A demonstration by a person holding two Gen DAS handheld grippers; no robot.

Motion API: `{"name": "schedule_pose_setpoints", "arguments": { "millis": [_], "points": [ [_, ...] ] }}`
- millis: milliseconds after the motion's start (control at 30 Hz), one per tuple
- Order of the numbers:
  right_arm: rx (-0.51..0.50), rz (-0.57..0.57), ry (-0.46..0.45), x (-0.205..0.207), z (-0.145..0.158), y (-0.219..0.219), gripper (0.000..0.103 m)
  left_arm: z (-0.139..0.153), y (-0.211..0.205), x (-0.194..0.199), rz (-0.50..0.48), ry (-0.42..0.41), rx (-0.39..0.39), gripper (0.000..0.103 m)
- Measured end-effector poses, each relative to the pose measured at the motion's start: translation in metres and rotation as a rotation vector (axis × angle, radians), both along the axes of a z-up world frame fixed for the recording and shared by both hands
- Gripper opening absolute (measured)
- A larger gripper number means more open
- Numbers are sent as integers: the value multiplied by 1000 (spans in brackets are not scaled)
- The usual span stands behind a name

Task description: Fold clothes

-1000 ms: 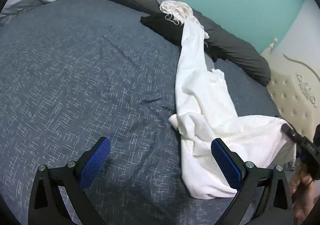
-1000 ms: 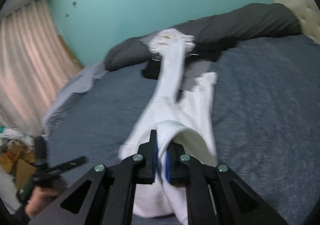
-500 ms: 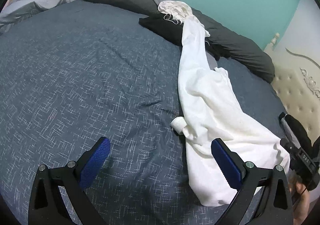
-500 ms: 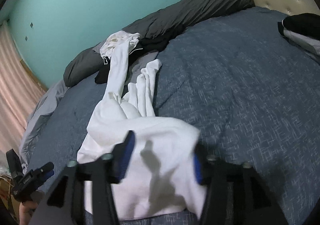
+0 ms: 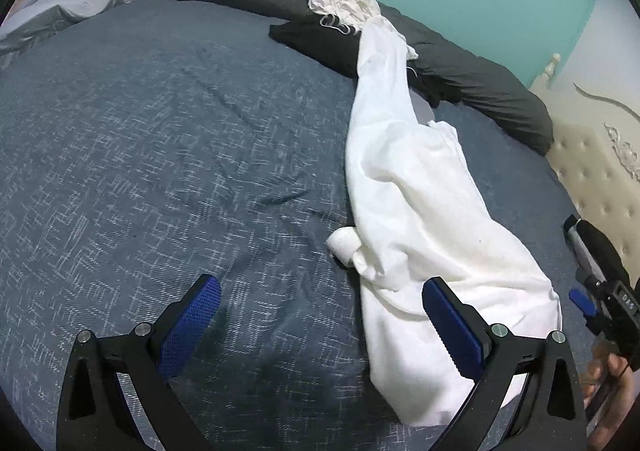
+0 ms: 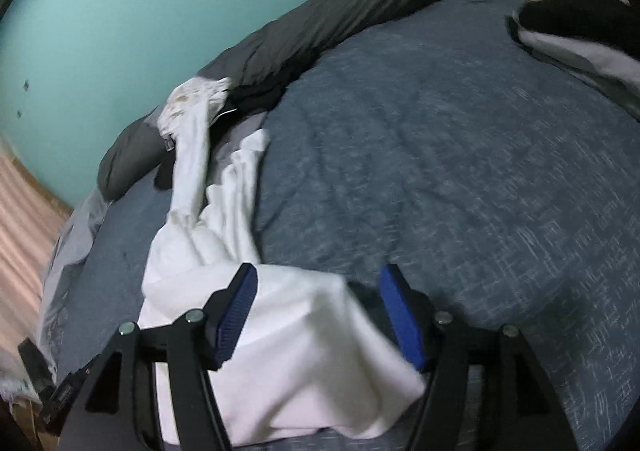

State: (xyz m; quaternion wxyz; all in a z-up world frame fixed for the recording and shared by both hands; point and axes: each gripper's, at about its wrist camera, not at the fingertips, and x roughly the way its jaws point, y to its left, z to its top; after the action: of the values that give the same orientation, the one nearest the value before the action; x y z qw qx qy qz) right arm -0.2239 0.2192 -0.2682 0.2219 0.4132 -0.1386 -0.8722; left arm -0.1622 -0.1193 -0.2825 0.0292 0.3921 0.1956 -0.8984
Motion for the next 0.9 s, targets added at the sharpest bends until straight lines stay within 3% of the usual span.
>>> {"name": "schedule_pose_setpoints", "arguments": {
  "millis": [333,533,667,900],
  "points": [
    [-67,253,-14,12,9,-66,65,2,-20,3,44,2,0,103],
    [-1,321,-58,20,-6,-99,65,2,-35,9,64,3,-32,103],
    [44,366,-87,26,-17,-121,75,3,-45,13,78,15,-33,103],
    [119,438,-125,32,-34,-154,75,1,-45,12,79,19,-66,103]
  ]
}}
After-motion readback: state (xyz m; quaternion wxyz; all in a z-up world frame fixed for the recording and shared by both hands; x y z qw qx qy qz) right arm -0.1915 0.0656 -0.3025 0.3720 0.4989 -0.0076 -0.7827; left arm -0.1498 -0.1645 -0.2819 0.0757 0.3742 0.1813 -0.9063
